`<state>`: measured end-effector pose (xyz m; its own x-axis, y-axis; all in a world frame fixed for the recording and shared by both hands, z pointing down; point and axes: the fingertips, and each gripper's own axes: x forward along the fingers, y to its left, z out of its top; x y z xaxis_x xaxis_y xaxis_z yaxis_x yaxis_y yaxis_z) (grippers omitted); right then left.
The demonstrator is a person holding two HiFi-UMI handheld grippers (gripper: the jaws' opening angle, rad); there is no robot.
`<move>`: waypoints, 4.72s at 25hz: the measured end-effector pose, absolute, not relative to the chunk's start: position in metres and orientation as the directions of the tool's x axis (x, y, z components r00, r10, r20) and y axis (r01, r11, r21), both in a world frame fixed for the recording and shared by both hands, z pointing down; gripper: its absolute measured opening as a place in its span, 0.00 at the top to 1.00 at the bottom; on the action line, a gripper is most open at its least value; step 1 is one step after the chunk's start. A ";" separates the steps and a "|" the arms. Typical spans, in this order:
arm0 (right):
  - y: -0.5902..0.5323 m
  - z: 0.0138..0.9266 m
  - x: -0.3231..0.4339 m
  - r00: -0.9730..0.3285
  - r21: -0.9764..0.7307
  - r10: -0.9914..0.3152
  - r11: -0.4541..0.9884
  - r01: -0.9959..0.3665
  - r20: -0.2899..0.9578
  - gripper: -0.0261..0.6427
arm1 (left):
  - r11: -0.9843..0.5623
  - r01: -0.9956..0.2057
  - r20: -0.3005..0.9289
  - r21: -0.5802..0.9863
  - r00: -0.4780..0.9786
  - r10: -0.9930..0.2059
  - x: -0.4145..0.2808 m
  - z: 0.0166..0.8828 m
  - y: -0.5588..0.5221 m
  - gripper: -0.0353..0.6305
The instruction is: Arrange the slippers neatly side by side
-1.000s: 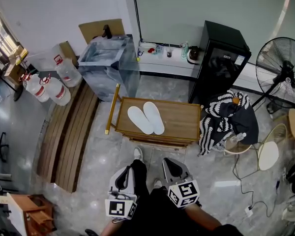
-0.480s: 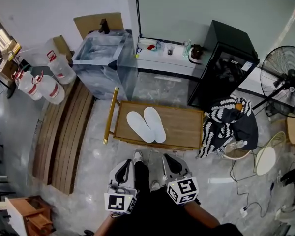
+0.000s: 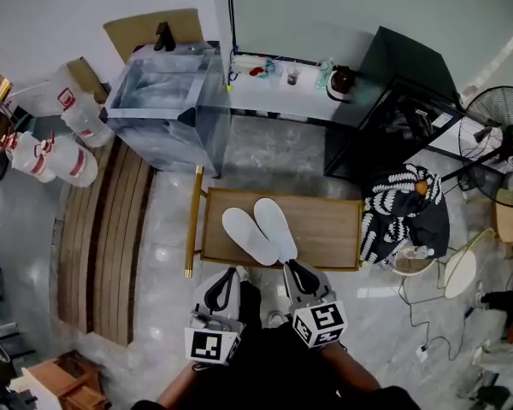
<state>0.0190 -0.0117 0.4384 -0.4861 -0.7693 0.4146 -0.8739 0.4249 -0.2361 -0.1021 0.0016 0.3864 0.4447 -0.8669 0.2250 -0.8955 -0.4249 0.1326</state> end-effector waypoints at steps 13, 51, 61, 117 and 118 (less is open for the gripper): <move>-0.110 0.518 -0.010 -0.378 -0.159 -0.701 0.358 -0.920 0.604 0.93 | -0.535 -0.827 0.278 0.173 0.562 -0.779 -0.131 0.416 -0.098 0.92; -0.122 0.773 0.025 -0.245 -0.115 -0.247 0.446 -0.888 0.938 0.86 | -0.524 -0.833 0.324 0.177 0.552 -0.768 -0.093 0.445 -0.122 0.92; -0.127 0.767 0.041 -0.257 -0.139 -0.254 0.403 -0.904 0.933 0.92 | -0.555 -0.813 0.321 0.174 0.580 -0.749 -0.077 0.446 -0.128 0.92; -0.093 0.772 0.205 -0.204 -0.235 -0.359 -0.043 -0.971 0.911 0.80 | -0.618 -0.765 0.304 0.182 0.641 -0.705 -0.005 0.444 -0.132 0.92; -0.093 0.770 0.204 -0.201 -0.231 -0.361 -0.042 -0.972 0.911 0.79 | -0.618 -0.765 0.296 0.183 0.642 -0.707 -0.007 0.443 -0.132 0.92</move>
<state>0.2037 -0.0929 0.7699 -0.2011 -0.3610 0.9106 -0.9719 -0.0422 -0.2314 -0.0066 -0.1324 0.4430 0.6423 -0.7069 0.2963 -0.7646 -0.6180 0.1830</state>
